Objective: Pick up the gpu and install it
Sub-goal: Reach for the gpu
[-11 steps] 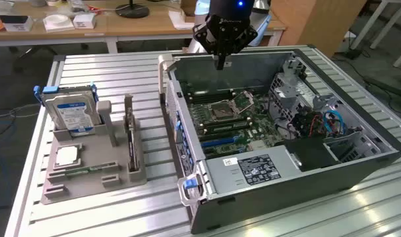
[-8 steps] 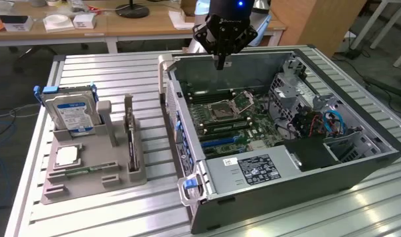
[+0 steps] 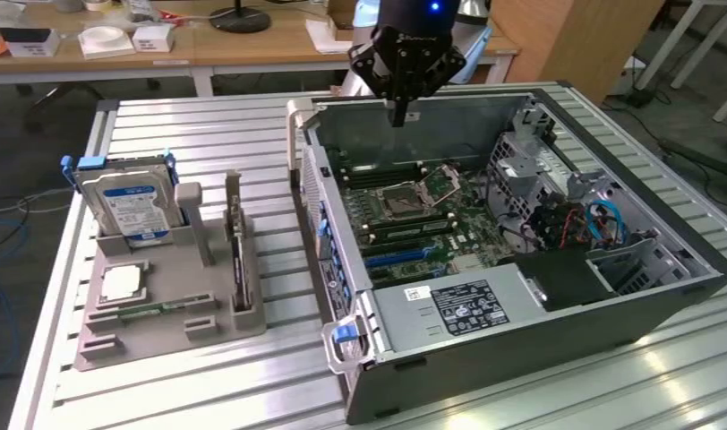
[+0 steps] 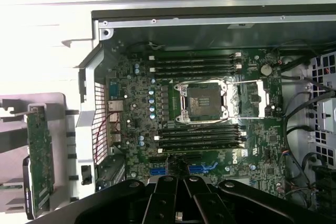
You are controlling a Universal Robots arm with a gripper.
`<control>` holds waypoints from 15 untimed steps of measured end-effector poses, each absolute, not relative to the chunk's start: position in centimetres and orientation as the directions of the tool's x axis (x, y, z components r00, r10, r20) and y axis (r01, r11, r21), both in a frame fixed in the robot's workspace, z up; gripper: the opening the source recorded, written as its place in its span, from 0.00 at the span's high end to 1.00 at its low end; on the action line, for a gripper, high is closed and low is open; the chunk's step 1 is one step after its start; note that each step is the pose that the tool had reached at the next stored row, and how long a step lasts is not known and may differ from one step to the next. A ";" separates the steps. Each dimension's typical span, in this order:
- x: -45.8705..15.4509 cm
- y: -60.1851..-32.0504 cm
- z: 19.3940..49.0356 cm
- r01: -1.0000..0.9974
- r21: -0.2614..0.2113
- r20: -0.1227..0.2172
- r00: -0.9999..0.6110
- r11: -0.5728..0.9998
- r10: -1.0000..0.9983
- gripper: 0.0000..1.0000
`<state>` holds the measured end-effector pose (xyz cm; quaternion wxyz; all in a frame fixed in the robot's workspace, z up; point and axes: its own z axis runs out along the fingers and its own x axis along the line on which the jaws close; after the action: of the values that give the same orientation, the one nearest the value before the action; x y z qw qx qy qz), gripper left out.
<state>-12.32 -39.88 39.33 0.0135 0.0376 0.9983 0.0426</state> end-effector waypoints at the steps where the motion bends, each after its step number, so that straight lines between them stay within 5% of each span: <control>1: -12.4 -39.9 39.3 0.074 0.086 -0.024 -0.997 0.994 0.076 0.90; 15: -13.0 -39.9 39.3 0.074 0.086 -0.024 -0.997 0.994 0.076 0.90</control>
<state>-12.96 -39.88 39.31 0.0135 0.0376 0.9983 0.0426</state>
